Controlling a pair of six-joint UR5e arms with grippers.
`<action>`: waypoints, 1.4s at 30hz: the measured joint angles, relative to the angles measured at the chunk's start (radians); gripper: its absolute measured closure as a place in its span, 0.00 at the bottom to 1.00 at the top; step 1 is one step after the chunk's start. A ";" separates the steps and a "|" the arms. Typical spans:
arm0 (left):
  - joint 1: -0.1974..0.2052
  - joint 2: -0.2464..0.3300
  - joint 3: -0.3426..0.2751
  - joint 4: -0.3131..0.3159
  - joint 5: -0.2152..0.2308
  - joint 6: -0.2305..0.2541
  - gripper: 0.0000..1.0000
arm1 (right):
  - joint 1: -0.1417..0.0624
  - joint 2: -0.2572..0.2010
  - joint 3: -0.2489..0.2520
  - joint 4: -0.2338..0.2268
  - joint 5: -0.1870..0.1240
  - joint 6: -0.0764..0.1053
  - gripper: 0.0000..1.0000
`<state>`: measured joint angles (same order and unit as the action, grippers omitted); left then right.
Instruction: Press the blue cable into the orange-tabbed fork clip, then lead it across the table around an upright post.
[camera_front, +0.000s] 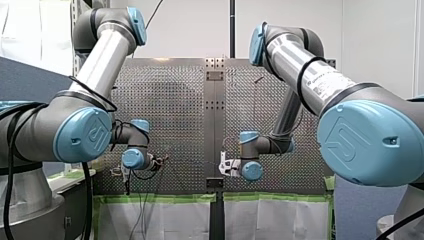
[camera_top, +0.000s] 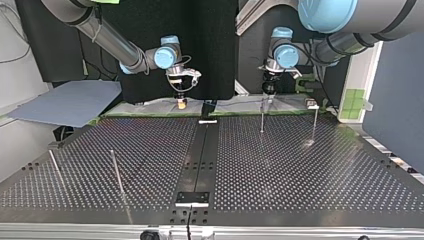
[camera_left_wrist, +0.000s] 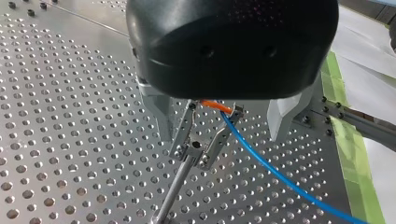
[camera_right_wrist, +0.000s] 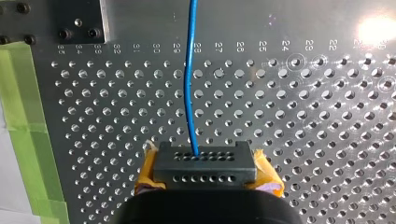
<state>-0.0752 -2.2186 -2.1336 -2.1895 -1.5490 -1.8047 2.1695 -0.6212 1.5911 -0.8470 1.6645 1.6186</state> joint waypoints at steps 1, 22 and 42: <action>0.000 0.000 0.000 0.001 0.000 0.001 0.00 | 0.000 0.000 0.000 0.000 0.000 0.000 1.00; -0.009 0.000 0.000 0.002 0.001 0.054 0.00 | -0.001 0.000 0.000 -0.001 0.000 0.001 1.00; -0.040 0.100 0.000 -0.095 -0.003 0.158 0.00 | -0.004 0.001 0.000 -0.005 -0.013 0.002 1.00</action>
<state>-0.1154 -2.1189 -2.1334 -2.2847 -1.5521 -1.6470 2.1658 -0.6207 1.5916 -0.8515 1.6515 1.6202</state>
